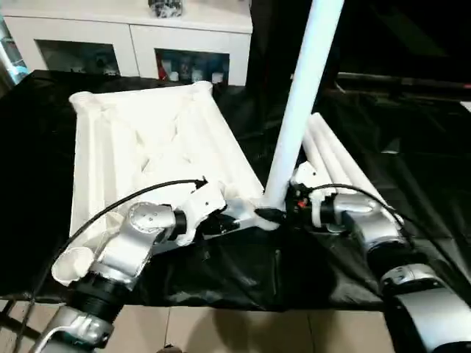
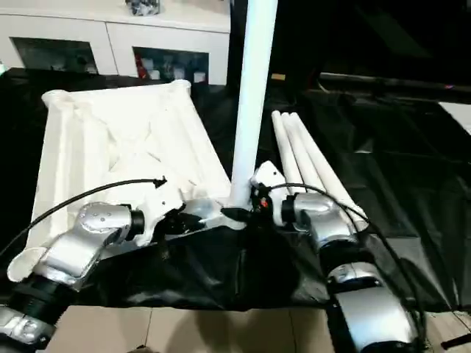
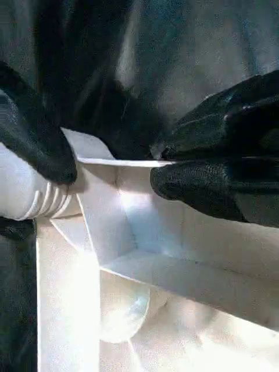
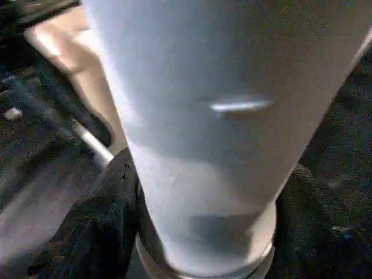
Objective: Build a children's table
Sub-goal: Rotate leg to tighten
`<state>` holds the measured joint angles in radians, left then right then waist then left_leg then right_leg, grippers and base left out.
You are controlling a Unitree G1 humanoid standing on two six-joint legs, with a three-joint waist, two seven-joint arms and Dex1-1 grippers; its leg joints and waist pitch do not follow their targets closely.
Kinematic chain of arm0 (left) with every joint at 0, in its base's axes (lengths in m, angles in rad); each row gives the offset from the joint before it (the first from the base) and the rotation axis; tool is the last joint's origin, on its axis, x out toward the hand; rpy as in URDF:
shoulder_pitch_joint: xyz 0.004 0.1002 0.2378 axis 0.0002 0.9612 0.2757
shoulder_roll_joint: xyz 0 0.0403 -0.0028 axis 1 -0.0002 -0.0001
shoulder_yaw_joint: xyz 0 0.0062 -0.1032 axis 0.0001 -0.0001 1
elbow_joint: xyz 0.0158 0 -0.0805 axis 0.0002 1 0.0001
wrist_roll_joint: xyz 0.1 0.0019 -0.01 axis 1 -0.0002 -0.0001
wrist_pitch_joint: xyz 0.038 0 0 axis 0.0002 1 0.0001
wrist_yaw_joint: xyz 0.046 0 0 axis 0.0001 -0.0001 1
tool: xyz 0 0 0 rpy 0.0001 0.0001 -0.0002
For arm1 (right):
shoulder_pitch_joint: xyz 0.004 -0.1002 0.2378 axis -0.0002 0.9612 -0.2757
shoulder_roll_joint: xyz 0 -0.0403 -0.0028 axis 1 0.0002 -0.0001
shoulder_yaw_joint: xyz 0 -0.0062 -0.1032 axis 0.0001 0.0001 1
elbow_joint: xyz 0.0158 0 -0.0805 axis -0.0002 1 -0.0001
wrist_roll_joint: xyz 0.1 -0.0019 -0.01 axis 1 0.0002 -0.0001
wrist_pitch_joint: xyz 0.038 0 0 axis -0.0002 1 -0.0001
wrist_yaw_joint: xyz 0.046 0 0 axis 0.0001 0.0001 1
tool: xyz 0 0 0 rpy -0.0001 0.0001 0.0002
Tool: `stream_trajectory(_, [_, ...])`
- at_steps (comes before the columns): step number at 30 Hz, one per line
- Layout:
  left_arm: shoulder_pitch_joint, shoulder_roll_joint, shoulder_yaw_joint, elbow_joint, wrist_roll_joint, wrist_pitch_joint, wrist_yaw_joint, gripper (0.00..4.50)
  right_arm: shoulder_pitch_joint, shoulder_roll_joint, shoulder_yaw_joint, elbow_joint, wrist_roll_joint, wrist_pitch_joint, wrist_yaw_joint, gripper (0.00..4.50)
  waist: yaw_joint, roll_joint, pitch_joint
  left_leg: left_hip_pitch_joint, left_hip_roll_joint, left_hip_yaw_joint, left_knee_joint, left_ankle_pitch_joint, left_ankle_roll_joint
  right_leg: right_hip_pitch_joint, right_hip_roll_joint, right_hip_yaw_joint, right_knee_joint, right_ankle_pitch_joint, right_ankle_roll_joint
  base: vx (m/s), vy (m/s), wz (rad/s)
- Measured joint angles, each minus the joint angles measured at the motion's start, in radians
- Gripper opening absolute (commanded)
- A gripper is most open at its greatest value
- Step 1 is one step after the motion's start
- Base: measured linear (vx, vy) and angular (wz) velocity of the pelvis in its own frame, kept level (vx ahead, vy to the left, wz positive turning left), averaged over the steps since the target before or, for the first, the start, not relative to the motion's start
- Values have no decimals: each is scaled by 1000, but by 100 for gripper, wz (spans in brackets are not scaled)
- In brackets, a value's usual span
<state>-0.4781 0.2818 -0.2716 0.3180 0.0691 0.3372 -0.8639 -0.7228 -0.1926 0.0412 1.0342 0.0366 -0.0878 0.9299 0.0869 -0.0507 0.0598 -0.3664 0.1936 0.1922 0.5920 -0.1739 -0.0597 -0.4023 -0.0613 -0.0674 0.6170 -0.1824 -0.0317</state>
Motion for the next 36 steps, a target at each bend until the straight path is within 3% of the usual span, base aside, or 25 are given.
stream_trajectory(3, [-29,-51,7,36,15,36,87,0,-22,42,-26,32,0,14,-167,273,0,-1,0,0,0,0,0,0,-1,0,0,0,-1,1,0,0,0,0])
stream_trajectory(7, [-91,-149,32,114,28,92,233,0,-75,121,-102,87,14,43,-460,273,2,0,0,-1,-1,0,0,0,-1,-1,0,0,-1,2,1,0,0,0])
stream_trajectory(10, [-111,-177,33,137,34,96,278,0,-93,148,-128,108,32,38,-561,273,4,0,0,-4,-1,0,0,0,-1,-2,0,0,-2,3,1,0,0,0])
stream_trajectory(12, [-115,-178,33,139,36,94,281,0,-94,159,-143,109,36,29,-584,328,3,0,0,-5,-1,0,-1,-1,1,-3,0,0,-3,2,2,0,0,0])
stream_trajectory(16, [-122,-166,36,154,52,65,304,0,-94,184,-156,109,54,9,-585,352,0,1,1,-6,0,1,-2,-1,2,-5,0,0,-2,1,2,0,0,0])
stream_trajectory(18, [-122,-161,38,160,60,50,312,0,-90,188,-152,109,47,-4,-581,385,-4,2,1,-6,0,1,-2,-1,1,-6,0,0,-2,2,2,0,0,0])
stream_trajectory(23, [-122,-161,32,167,64,38,318,0,-43,168,-124,63,29,-34,-560,391,-1,4,2,-6,0,1,-2,-1,1,-5,0,0,-2,2,1,0,0,0])
stream_trajectory(27, [-126,-160,41,180,53,29,325,58,26,132,-120,-40,35,-35,-505,393,2,11,3,-6,0,1,-1,-1,1,-5,0,0,-2,2,1,0,0,0])
stream_trajectory(32, [-130,-151,53,200,44,-22,335,89,105,60,-111,-181,50,-16,-395,393,4,14,4,-6,0,1,-1,-1,1,-5,0,0,-2,3,1,0,0,0])
stream_trajectory(36, [-157,-129,97,202,43,-40,391,109,139,13,-107,-271,82,46,-299,393,-4,15,5,-5,1,1,-1,-1,1,-5,1,0,-2,4,0,0,0,0])
